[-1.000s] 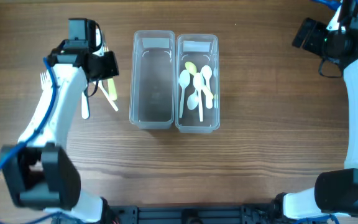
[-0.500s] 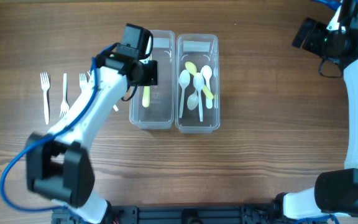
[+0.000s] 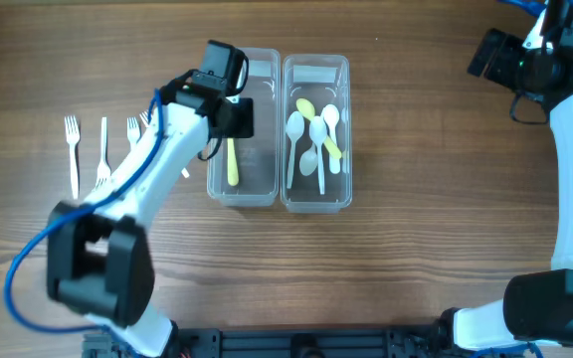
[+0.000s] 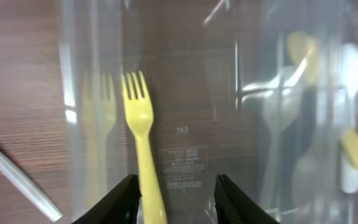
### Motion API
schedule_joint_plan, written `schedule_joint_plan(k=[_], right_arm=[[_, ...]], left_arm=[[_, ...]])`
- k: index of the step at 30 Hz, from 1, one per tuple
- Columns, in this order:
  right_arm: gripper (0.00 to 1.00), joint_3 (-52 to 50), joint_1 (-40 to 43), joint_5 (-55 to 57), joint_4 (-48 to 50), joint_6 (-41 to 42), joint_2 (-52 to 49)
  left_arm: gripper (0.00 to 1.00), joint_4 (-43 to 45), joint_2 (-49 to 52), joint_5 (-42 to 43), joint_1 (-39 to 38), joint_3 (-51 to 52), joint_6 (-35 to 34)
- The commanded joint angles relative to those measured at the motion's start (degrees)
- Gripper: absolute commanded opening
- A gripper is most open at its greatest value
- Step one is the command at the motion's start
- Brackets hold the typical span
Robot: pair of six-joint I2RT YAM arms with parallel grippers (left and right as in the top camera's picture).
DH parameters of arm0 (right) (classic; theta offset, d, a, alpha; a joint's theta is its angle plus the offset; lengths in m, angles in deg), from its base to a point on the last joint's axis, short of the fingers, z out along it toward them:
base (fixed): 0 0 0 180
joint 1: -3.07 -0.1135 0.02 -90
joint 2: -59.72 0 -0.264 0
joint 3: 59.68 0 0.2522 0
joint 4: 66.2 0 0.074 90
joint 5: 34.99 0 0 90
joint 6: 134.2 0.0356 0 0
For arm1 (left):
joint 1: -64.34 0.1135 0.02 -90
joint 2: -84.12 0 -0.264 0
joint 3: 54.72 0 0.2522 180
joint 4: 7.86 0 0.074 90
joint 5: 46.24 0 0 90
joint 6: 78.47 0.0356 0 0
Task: Pack container
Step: 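Carry the yellow fork right and drop it into the left container, then return the left gripper to the forks and grasp a white fork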
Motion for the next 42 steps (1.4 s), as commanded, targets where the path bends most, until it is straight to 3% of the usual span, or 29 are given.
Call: schedule_joint_plan(k=[1,7,11,16,18,24,33,34,36,42], right_arm=[[1.0,0.4,-0.1,0.8,0.0,0.7,-0.2],[1.0,0.4,-0.1,0.8,0.0,0.8,-0.2],[1.0,0.4,-0.1,0.8,0.0,0.7,-0.2],[1.0,0.4,-0.1,0.8,0.0,0.7,-0.2],[1.0,0.4,-0.1,0.8,0.0,0.7,-0.2],[1.0,0.4,-0.1,0.8,0.0,0.7,-0.2],[1.0,0.4,-0.1,0.8,0.0,0.7,-0.2],[1.0,0.4,-0.1,0.8,0.0,0.7,-0.2],[1.0,0.4,-0.1,0.8,0.0,0.7,-0.2],[1.0,0.4,-0.1,0.8,0.0,0.7,-0.2]], left_arm=[[0.42,-0.9,-8.3,-4.4,1.2,-0.5,-1.2],[0.29,-6.3,-13.0,-9.1,7.9,-0.5,-12.2],[0.4,-9.0,-9.6,-8.9,14.4,-0.1,-14.0],[0.42,-7.2,-2.9,-6.1,19.4,-0.1,-15.4],[0.49,-5.8,0.3,-5.8,20.3,-0.1,-15.4],[0.53,0.3,11.8,-2.1,20.7,-0.1,-15.3],[0.54,2.7,18.5,0.6,20.7,-0.1,-15.3],[0.5,2.7,18.8,0.6,20.7,-0.1,-15.3],[0.17,2.6,19.0,0.6,20.7,-0.1,-15.3],[0.04,1.4,19.0,0.7,20.7,-0.1,-15.3]])
